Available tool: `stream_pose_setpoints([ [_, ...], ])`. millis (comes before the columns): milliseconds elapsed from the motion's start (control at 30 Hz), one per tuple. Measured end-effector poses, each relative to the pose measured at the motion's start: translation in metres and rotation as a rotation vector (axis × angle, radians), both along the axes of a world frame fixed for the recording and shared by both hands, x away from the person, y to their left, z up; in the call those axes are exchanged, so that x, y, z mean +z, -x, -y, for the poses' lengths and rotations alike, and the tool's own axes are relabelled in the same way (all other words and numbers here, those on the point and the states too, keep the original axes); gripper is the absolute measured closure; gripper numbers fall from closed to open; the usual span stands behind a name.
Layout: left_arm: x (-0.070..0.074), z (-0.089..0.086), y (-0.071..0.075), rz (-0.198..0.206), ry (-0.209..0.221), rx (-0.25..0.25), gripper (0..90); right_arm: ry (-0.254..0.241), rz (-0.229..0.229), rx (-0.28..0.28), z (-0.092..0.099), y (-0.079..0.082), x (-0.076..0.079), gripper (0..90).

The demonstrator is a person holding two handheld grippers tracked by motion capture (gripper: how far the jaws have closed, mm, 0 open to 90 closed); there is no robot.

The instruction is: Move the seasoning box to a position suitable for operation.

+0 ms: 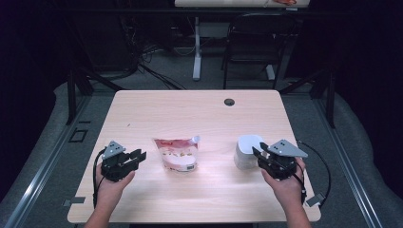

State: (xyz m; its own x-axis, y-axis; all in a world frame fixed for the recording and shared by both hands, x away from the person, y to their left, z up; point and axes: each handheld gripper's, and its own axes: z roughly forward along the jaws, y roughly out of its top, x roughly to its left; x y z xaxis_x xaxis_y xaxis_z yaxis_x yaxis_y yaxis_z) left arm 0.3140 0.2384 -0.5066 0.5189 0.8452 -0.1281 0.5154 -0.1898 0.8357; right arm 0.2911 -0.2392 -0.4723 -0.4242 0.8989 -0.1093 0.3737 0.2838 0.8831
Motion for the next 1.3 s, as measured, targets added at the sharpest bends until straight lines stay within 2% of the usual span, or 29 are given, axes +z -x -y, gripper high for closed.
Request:
stream_pose_setpoints([
  [167,0.001,-0.003,-0.001,-0.005,-0.007,0.008,70.2,-0.004,-0.006,-0.05,0.016,0.002,-0.003,65.6],
  [300,0.0,-0.004,-0.001,0.001,-0.003,0.016,70.1,-0.022,-0.01,-0.1,0.029,0.003,-0.008,59.6],
  [400,0.0,-0.004,0.0,0.004,-0.003,0.017,70.0,-0.007,-0.004,-0.122,0.038,0.003,-0.013,58.0],
  [567,0.001,-0.004,0.0,0.003,-0.004,0.019,69.9,-0.031,-0.037,-0.145,0.048,0.0,-0.021,60.5],
  [700,0.001,-0.004,0.0,0.007,-0.005,0.021,69.8,-0.023,-0.057,-0.134,0.047,-0.005,-0.028,61.5],
  [733,0.001,-0.005,0.0,0.007,-0.003,0.023,69.8,-0.017,-0.062,-0.12,0.046,-0.011,-0.035,61.7],
  [833,0.001,-0.005,0.0,0.005,0.0,0.026,69.7,0.022,-0.089,-0.121,0.044,-0.021,-0.045,63.2],
  [1033,0.0,-0.006,-0.001,0.0,-0.007,0.026,69.4,0.051,-0.121,-0.121,0.038,-0.033,-0.061,64.7],
  [1233,-0.001,-0.008,0.0,0.002,-0.003,0.032,69.2,0.023,-0.118,-0.139,0.038,-0.042,-0.069,65.3],
  [1300,-0.001,-0.009,0.0,0.002,0.0,0.037,69.2,0.023,-0.124,-0.137,0.037,-0.045,-0.07,68.0],
])
